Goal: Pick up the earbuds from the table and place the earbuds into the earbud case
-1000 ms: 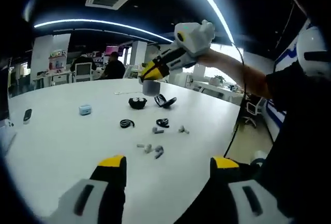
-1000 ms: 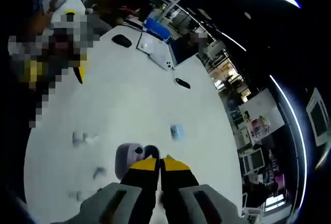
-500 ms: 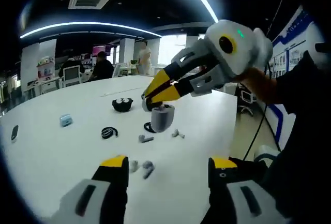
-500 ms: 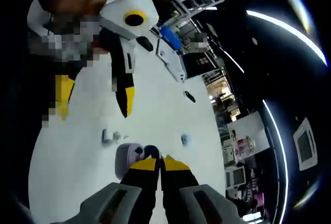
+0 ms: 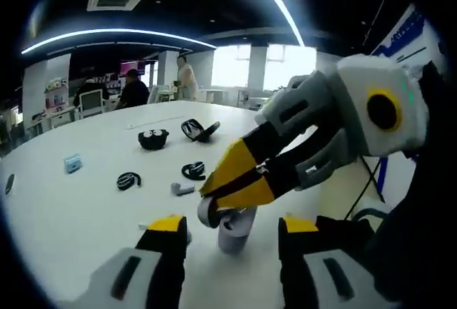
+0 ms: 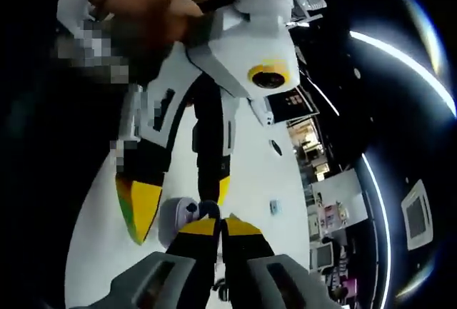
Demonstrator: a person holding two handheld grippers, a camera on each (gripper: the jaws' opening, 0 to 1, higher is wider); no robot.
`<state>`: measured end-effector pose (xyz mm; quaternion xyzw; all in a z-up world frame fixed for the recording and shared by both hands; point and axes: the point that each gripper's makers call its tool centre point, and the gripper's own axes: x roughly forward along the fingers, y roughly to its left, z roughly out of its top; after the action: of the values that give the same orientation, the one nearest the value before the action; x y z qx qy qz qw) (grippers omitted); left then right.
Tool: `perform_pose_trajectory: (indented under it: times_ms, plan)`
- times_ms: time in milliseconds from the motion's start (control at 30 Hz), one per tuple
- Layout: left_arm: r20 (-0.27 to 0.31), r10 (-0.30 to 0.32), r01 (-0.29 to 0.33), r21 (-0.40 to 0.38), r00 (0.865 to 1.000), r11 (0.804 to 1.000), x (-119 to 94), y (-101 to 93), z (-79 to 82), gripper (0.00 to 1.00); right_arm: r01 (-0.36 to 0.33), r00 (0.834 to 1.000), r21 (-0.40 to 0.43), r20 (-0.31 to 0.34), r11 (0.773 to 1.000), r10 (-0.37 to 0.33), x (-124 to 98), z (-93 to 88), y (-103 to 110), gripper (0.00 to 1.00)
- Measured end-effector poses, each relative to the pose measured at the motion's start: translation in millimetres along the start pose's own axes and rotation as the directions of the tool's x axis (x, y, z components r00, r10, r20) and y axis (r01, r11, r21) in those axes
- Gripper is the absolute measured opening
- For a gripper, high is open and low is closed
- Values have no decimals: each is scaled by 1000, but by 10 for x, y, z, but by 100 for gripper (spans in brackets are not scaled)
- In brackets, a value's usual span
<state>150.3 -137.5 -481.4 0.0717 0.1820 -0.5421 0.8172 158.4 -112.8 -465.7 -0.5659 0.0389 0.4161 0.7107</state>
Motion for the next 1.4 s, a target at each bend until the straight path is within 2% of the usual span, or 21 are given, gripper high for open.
perform_pose_trajectory:
  times_ms: [200,433,567,800,967,1267,1400]
  plan:
    - [-10,-2,2,-12,1000,1000,19,-27,-112,46,11,1000,-47,0,999,-11,28,42,90,2]
    - [42,-2,3,-44,999,999,23,-30,-163,39,9,1000,-45,11,999,-9,39,72,162,2]
    - [19,-1,2,-42,1000,999,29,-39,-239,32,22,1000,-67,12,998,-21,26,97,161,2]
    - [33,4,-3,-24,999,1000,37,-37,-234,28,28,1000,-95,16,995,-27,20,121,159,2]
    - [48,-23,24,-13,999,1000,60,-78,-221,22,17,1000,-72,16,997,-16,7,120,131,2]
    - [40,-36,35,11,999,999,91,-109,-270,20,-2,1000,-23,18,1000,3,17,100,153,2]
    - [39,-39,39,8,998,999,87,-109,-272,20,-10,999,30,38,999,9,9,118,135,3]
